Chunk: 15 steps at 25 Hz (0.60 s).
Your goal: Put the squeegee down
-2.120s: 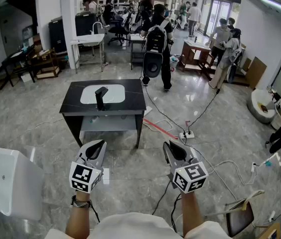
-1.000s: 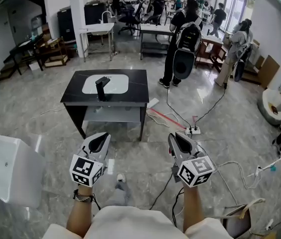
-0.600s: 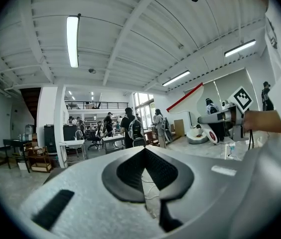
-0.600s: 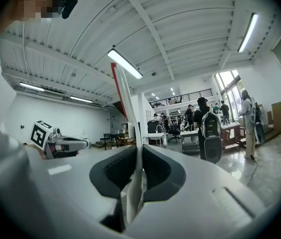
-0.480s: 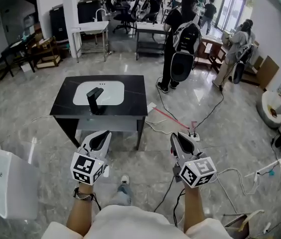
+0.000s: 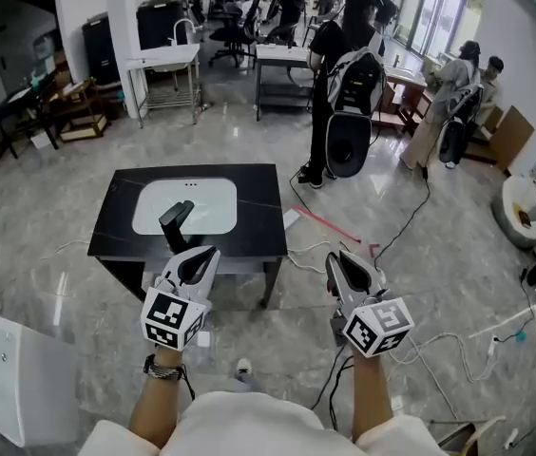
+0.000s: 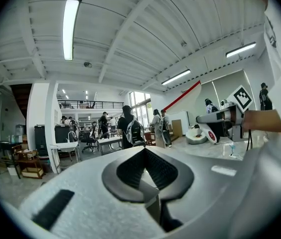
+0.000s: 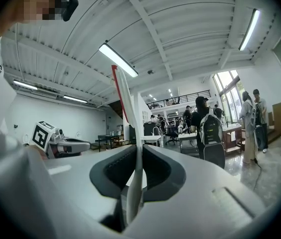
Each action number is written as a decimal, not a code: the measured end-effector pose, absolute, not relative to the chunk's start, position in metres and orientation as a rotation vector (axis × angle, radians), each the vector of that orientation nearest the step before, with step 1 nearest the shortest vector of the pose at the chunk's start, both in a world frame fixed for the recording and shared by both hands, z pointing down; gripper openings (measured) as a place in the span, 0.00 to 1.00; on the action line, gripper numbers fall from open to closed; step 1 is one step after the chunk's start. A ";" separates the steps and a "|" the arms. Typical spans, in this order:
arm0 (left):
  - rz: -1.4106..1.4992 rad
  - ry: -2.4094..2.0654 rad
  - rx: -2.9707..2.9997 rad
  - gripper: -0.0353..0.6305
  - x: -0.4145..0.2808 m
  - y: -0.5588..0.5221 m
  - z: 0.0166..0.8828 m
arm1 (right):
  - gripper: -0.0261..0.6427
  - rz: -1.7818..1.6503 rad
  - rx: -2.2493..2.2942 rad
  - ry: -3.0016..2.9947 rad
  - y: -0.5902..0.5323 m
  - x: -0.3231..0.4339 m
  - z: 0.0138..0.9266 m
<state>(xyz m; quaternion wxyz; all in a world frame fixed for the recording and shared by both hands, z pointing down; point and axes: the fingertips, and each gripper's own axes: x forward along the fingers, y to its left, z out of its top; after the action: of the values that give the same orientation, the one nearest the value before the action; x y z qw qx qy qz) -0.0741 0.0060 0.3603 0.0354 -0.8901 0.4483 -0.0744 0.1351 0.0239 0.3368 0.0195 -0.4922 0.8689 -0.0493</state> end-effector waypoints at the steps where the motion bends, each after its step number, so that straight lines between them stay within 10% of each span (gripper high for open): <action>1: -0.230 1.379 -2.736 0.05 -0.077 -0.003 0.361 | 0.10 -0.158 -1.528 2.695 0.016 0.133 0.338; 15: -0.228 1.377 -2.763 0.05 -0.101 -0.103 0.367 | 0.10 -0.249 -1.569 2.662 -0.077 0.116 0.352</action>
<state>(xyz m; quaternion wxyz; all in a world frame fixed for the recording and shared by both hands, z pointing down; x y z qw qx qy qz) -0.1012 -0.1032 0.3670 0.0233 -0.8923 0.4447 -0.0736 0.1162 -0.0765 0.3522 0.0208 -0.5059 0.8586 -0.0805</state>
